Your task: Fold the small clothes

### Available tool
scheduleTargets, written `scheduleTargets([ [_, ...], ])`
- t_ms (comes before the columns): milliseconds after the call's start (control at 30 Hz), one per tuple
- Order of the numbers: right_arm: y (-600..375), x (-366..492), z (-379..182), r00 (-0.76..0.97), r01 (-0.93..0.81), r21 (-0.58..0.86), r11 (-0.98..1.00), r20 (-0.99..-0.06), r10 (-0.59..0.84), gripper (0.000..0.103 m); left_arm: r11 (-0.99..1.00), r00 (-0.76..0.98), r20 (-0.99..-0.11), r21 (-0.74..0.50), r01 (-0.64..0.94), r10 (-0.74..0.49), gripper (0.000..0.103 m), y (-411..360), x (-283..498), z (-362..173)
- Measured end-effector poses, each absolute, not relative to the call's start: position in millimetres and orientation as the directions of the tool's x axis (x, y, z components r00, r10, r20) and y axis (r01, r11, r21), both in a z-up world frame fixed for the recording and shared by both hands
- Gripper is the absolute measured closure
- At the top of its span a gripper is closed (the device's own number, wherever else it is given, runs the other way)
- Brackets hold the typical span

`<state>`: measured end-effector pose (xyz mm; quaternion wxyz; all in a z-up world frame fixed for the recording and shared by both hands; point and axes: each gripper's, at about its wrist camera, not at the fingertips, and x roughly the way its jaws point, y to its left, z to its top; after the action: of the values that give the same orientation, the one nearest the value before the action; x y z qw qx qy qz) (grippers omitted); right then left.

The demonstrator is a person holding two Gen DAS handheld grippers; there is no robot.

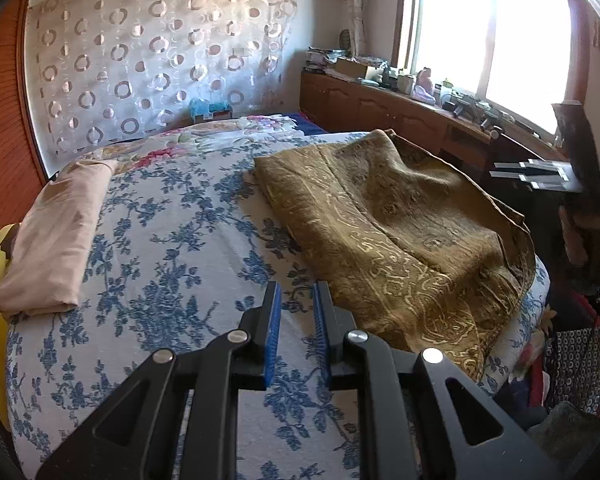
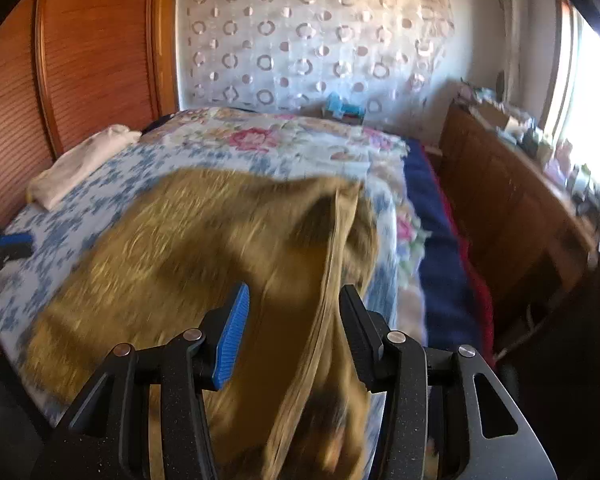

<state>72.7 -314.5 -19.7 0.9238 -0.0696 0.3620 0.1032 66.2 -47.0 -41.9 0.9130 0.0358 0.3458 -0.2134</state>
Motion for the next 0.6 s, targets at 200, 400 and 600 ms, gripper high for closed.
scheduleTargets([
  [200, -315.3, 36.2, -39.7, 0.69, -0.249, -0.027, 0.968, -0.707, 0.157, 0.056, 0.893, 0.655, -0.657, -0.065, 0.445, -0.374, 0.088, -64.8, 61.4, -43.5],
  [400, -310.3, 26.6, -61.3, 0.662, -0.253, -0.044, 0.966, -0.737, 0.14, 0.063, 0.882, 0.64, -0.668, -0.051, 0.469, -0.379, 0.088, -77.5, 57.8, -46.2],
  [600, -312.9, 26.8, -67.9, 0.659, -0.247, -0.04, 0.968, -0.739, 0.137, 0.092, 0.879, 0.633, -0.674, -0.05, 0.475, -0.381, 0.088, -82.2, 56.9, -47.9],
])
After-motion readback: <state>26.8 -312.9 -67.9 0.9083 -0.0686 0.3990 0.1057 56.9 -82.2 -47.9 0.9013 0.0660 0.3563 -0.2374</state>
